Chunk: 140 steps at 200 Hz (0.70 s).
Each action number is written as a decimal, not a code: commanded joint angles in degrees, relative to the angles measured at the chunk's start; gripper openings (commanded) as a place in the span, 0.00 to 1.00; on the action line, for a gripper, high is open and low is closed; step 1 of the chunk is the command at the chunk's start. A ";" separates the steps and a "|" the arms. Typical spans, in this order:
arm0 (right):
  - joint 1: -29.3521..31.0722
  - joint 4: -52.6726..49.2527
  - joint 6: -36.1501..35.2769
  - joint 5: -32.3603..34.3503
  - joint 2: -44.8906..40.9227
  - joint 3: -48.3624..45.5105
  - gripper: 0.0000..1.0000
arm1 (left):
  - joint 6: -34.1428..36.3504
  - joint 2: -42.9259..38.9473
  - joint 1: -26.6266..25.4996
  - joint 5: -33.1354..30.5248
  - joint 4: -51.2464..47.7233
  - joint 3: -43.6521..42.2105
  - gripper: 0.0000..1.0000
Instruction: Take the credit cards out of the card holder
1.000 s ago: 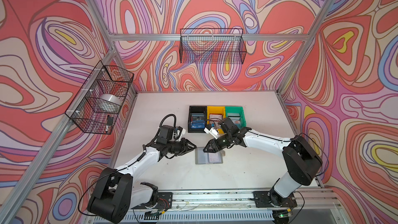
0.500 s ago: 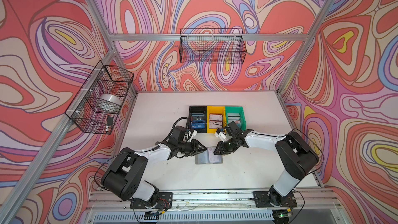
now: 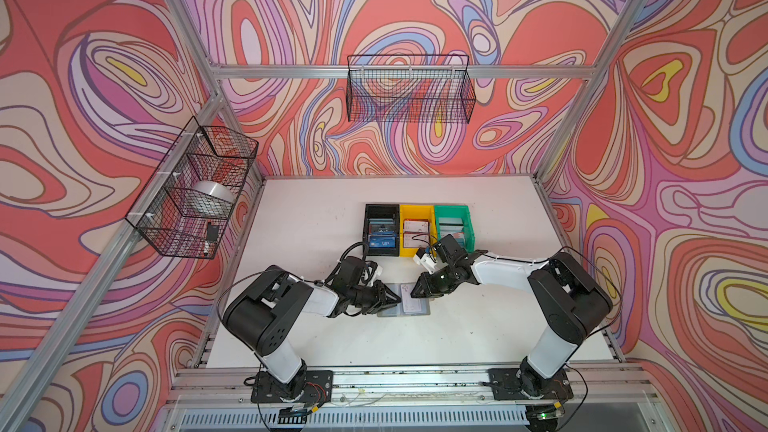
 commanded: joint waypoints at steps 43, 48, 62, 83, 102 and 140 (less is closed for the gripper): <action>-0.27 0.34 0.17 0.43 1.56 -1.27 0.25 | 1.71 -1.34 -0.79 -2.14 -2.18 2.66 0.28; -0.23 0.38 0.21 0.47 1.61 -1.28 0.25 | 2.12 -1.45 -0.79 -2.28 -2.92 2.68 0.29; -0.27 0.51 0.15 0.31 1.92 -1.28 0.25 | 2.58 -1.14 -0.79 -2.42 -3.18 2.70 0.29; -0.27 1.01 0.40 -0.05 1.92 -1.28 0.25 | 1.75 0.33 -0.80 -1.99 -1.23 4.90 0.29; -0.26 1.80 0.84 -0.58 4.14 -1.20 0.25 | 0.79 1.39 -0.79 -1.84 0.95 4.42 0.29; -0.27 2.08 1.16 -1.23 4.87 -1.31 0.24 | 0.04 1.16 -0.75 -2.05 2.52 1.91 0.29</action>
